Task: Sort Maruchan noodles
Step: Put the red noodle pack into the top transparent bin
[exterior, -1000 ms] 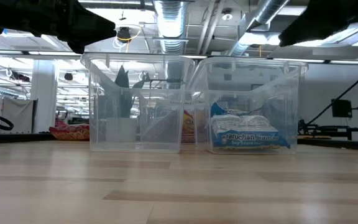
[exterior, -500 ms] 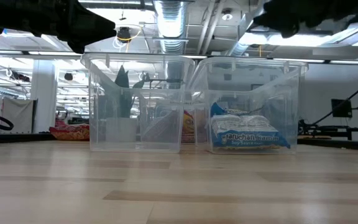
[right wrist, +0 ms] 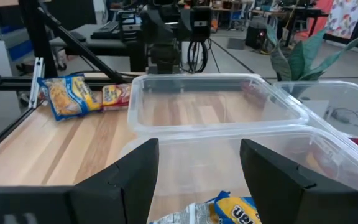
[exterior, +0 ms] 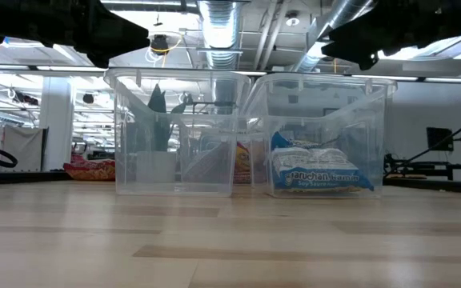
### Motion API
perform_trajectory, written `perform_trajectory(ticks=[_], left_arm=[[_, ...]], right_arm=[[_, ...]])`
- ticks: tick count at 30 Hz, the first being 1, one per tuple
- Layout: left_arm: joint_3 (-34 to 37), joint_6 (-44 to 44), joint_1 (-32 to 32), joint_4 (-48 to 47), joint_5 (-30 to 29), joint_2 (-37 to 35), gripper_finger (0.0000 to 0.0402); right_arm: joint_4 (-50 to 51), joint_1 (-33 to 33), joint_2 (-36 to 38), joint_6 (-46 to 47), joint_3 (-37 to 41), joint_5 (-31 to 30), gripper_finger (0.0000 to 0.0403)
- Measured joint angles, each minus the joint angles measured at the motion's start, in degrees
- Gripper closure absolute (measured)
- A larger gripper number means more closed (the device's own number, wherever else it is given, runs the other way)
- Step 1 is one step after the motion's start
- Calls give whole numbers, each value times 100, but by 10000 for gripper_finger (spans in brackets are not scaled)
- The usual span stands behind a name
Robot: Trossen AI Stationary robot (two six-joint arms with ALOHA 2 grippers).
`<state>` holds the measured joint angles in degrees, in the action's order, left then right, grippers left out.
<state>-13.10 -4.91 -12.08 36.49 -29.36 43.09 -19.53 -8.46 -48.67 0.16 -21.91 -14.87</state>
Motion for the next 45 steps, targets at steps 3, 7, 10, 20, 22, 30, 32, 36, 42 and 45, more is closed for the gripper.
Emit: perform_trajectory(ticks=[3,7,10,20,22,30,32,36,42,45], left_arm=[[0,0,0,-8,-300,2,264],[0,308,30,-20,-1354,85,264],[0,913,210,-186,-2561,254,264],[-201,2897,2682,-2468,-2525,1021,264],[-354,3037,3386,-2770,-2045,1170,264],[-663,3040,5335,-2976,-592,2016,264],[-684,3008,5577,-2747,-352,2213,264],[-684,2946,5882,-2431,43,2568,264],[-684,2920,5924,-2007,-290,3060,264],[-686,2908,5851,-1896,-487,3204,264]], right_arm=[[12,-1,-50,0,0,0,154],[6,-1,-47,-1,0,-1,154],[7,-1,-47,4,-2,-2,154],[19,-1,-47,180,-1,-4,154],[31,-1,-47,197,-2,-4,154],[178,-1,-50,289,-3,-9,154],[195,-1,-50,291,-4,-9,154],[194,-1,-50,299,-4,-13,154],[196,-1,-50,334,-4,-17,154],[210,-1,-50,350,-4,-17,154]])
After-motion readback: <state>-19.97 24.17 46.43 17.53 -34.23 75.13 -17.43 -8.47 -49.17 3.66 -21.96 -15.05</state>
